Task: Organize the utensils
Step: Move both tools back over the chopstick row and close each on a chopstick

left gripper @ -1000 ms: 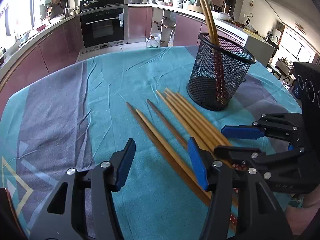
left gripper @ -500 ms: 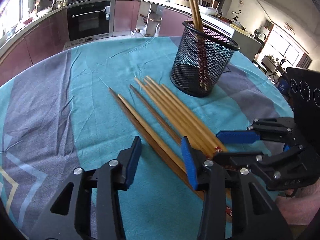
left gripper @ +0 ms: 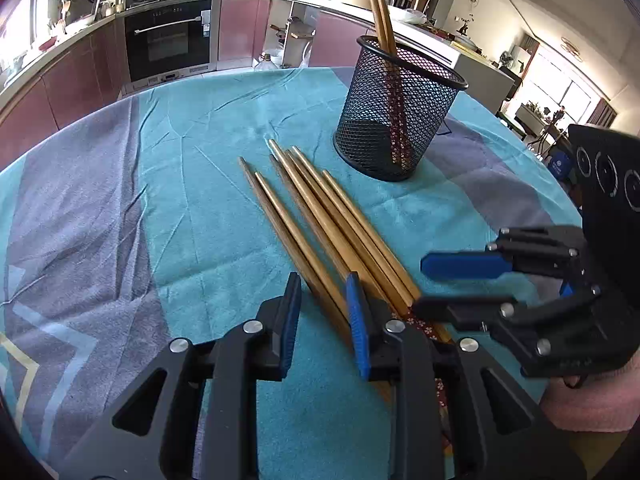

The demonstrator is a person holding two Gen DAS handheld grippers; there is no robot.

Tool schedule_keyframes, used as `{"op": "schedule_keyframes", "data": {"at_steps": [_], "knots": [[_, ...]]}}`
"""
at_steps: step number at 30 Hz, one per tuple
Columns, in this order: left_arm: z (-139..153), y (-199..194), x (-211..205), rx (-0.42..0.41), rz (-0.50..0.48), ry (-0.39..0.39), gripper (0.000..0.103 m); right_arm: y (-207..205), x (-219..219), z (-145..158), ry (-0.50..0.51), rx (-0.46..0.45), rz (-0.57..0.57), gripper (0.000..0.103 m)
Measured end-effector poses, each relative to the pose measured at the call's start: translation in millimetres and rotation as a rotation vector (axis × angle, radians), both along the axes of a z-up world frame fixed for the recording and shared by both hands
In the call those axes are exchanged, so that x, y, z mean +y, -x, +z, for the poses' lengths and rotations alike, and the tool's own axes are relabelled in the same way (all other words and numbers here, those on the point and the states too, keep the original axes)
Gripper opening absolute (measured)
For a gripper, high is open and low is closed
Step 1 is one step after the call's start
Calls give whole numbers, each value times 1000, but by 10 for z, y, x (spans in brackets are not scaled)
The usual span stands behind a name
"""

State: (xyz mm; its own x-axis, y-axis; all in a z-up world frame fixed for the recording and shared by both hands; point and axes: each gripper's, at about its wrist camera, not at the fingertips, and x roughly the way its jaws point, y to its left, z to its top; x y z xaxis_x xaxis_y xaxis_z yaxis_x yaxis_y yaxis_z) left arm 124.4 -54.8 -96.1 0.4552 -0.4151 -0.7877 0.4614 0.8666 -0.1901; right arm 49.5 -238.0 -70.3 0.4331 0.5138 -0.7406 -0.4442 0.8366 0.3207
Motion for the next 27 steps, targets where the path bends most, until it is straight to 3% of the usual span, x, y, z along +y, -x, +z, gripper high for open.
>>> {"op": "schedule_keyframes", "data": {"at_steps": [17, 27], "knots": [[-16, -63, 138, 12, 14, 17, 24, -125, -3, -43, 118, -47, -20, 24], [-35, -151, 286, 24, 53, 39, 25, -146, 2, -53, 105, -45, -26, 24]]}}
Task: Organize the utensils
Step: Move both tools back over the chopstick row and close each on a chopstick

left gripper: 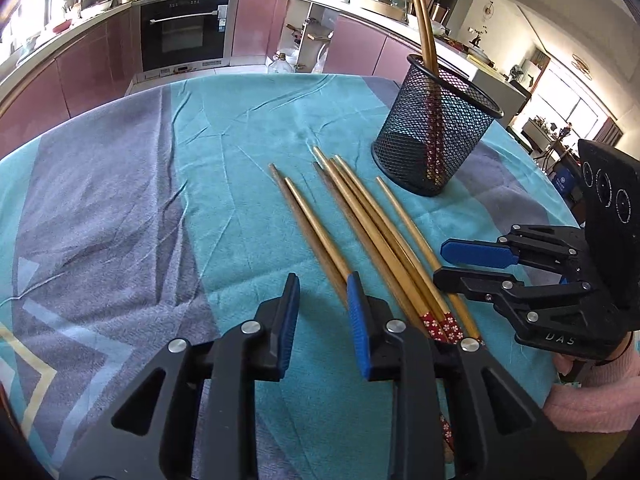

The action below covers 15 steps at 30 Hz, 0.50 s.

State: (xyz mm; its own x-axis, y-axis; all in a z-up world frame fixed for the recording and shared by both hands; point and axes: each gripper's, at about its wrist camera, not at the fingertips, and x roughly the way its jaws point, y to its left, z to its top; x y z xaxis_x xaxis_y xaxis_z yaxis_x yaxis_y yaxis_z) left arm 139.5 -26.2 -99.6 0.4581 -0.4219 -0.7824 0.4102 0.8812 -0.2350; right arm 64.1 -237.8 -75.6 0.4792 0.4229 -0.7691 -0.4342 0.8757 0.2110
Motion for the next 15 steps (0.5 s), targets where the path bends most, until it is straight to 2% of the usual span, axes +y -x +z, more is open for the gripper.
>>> {"op": "schedule_keyframes", "data": {"at_steps": [7, 10, 12, 15], "knots": [[-12, -34, -110, -16, -3, -48, 29, -12, -2, 9, 10, -6, 1, 24], [-14, -39, -107, -18, -8, -50, 26, -23, 12, 15, 23, -10, 3, 21], [-11, -33, -87, -18, -13, -52, 20, -32, 6, 21, 29, -11, 4, 20], [-5, -54, -72, -11, -17, -54, 19, -55, 8, 23, 34, -12, 1, 20]]}}
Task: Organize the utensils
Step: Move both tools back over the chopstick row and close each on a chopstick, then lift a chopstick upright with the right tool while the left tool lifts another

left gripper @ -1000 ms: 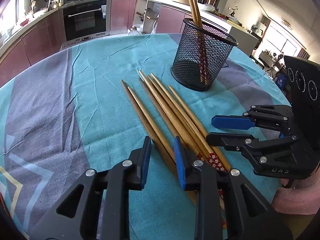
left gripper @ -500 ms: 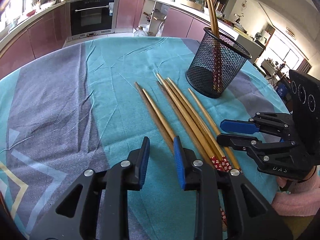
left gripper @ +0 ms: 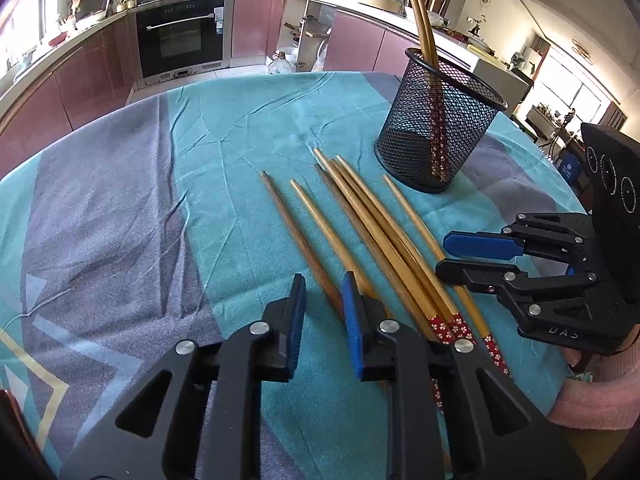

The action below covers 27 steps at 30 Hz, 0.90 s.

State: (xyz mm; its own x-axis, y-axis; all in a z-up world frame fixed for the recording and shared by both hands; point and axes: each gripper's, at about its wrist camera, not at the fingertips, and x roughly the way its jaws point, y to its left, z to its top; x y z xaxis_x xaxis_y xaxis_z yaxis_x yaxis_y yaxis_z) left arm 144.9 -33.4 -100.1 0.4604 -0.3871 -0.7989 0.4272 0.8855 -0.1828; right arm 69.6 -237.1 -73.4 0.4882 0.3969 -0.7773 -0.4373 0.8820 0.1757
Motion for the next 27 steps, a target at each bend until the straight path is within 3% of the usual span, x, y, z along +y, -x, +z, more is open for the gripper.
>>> {"op": "schedule_keyframes", "data": {"at_steps": [3, 10, 12, 14, 18, 27], "knots": [[-13, -37, -37, -5, 11, -23, 24, -45, 15, -6, 1, -2, -5, 20], [-29, -129, -94, -17, 40, -27, 22, -161, 103, -12, 4, -6, -11, 20], [-34, -146, -103, -23, 64, -39, 14, -201, 112, -14, -3, -6, -16, 20], [-29, -146, -99, -25, 85, -36, 13, -233, 105, -18, -14, 0, -24, 11], [-15, -124, -63, -23, 120, -19, 10, -246, 21, -11, -43, 14, -33, 5], [-23, -94, -50, -19, 107, -35, 14, -257, 60, 10, 38, -8, -11, 9]]}}
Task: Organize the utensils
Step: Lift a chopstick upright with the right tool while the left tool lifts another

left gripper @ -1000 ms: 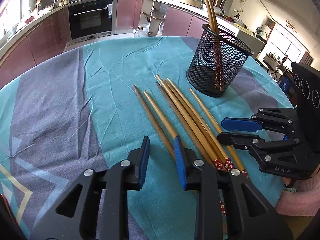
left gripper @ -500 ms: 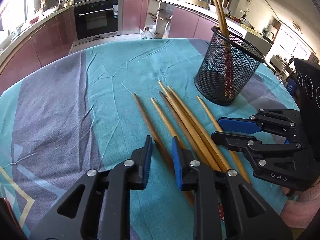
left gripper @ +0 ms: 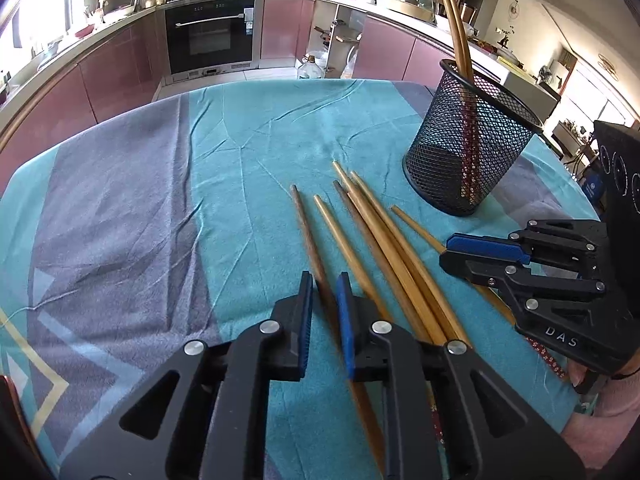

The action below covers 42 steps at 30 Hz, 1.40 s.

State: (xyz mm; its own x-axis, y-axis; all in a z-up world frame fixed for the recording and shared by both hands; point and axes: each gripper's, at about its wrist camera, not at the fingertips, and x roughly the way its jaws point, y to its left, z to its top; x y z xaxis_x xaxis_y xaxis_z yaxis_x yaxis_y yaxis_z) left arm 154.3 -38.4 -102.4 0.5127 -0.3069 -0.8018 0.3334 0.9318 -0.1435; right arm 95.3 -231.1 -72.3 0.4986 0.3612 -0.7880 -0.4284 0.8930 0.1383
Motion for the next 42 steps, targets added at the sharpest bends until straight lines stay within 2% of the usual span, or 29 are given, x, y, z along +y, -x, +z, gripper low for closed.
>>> {"op": "schedule_keyframes", "data": {"at_steps": [7, 14, 20, 28, 42], "knots": [[4, -30, 18, 2, 28, 16, 10, 2, -36, -1, -29, -3, -3, 5], [144, 78, 85, -17, 31, 47, 8, 140, -157, 197, -108, -47, 17, 5], [423, 215, 202, -51, 7, 129, 8, 283, -245, 422, -176, -99, 42, 5], [860, 392, 276, -108, -71, 244, 7, 375, -418, 731, -261, -175, 32, 5], [1472, 751, 323, -209, -132, 332, 7, 477, -676, 1069, -321, -279, 3, 5]]}}
